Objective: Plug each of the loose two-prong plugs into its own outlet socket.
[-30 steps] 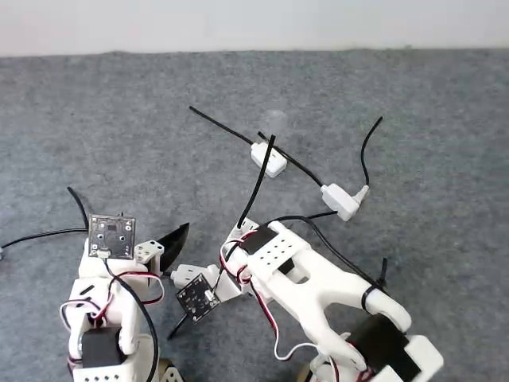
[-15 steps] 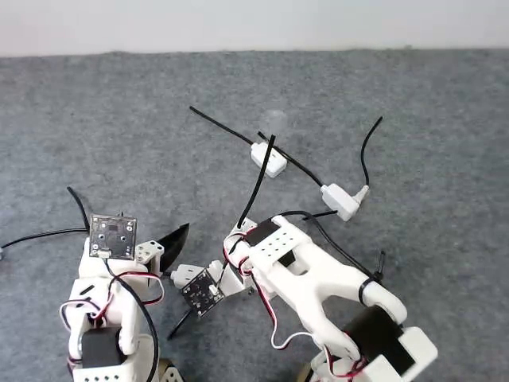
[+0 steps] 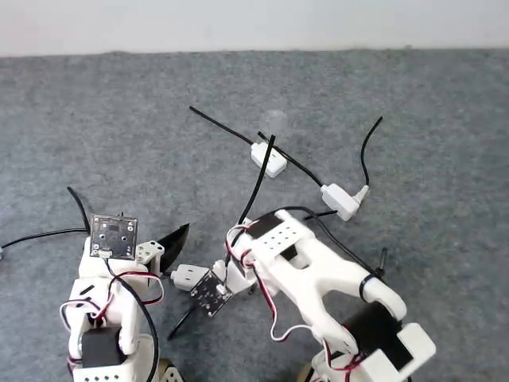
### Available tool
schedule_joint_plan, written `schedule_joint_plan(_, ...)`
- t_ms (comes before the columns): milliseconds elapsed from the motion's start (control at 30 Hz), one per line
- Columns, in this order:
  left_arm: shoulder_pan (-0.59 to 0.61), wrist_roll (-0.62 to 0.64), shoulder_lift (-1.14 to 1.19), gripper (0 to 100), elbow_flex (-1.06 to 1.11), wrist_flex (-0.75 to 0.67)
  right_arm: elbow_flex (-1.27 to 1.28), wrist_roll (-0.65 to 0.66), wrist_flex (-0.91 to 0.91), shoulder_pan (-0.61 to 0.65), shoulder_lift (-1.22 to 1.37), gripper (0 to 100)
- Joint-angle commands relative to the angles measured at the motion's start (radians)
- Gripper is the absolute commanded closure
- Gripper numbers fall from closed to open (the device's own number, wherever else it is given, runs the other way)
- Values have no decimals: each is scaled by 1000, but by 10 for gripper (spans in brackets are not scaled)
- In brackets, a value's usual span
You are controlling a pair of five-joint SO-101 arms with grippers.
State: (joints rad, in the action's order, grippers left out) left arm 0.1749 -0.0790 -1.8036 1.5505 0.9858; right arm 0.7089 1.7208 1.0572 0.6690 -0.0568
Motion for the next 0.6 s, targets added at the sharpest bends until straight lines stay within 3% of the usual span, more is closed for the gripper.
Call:
schedule_joint_plan(0, 8, -8, -12, 586, -5, -28, -81, 40, 59, -25, -4, 812)
schedule_joint_plan(200, 8, -8, -12, 586, -5, -28, -81, 69, 76, -19, -2, 915)
schedule_joint_plan(400, 8, -8, -12, 586, -5, -28, -80, -15, 90, 18, -2, 835)
schedule_joint_plan(567, 8, -8, -12, 586, -5, -28, -80, -28, 88, 28, -2, 827)
